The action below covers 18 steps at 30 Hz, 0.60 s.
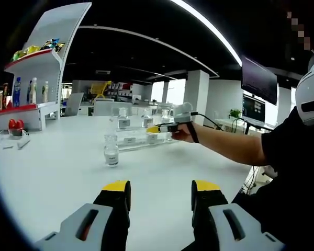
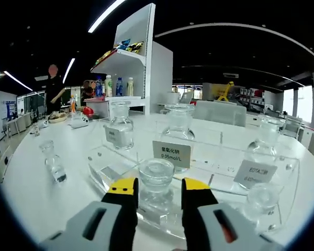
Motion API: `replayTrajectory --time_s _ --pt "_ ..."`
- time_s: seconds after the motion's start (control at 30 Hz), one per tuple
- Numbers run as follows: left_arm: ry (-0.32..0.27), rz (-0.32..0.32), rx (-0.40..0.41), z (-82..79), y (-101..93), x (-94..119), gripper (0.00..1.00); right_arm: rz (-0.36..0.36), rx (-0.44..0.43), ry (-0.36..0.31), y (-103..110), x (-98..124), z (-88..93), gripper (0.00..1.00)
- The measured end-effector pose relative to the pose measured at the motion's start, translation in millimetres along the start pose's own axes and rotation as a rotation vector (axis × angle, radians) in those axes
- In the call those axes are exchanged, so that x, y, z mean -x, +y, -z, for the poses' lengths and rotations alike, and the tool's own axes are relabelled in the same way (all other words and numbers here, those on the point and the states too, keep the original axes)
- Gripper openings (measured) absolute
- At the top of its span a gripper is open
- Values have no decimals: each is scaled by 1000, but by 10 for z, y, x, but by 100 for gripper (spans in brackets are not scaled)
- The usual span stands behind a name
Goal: Identify the label on the chemical reagent bottle, grasp the chemical reagent bottle, and place it in the designated position on the reagent rack
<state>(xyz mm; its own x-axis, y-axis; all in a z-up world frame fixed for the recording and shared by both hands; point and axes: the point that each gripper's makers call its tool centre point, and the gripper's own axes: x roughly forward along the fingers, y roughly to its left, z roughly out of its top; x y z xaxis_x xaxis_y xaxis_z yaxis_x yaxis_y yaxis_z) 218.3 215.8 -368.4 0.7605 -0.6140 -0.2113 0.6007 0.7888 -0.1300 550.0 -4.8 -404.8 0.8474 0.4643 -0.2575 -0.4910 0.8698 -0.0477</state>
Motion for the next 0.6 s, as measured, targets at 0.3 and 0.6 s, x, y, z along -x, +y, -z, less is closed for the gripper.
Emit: replayTrajectory --time_s 0.3,0.6 --pt "-8 -2 -9 -36 -25 19 47 -8 -1 -3 0 99 21 33" --pt "-6 2 -8 -24 -64 15 47 -1 -12 -5 -62 245 50 33"
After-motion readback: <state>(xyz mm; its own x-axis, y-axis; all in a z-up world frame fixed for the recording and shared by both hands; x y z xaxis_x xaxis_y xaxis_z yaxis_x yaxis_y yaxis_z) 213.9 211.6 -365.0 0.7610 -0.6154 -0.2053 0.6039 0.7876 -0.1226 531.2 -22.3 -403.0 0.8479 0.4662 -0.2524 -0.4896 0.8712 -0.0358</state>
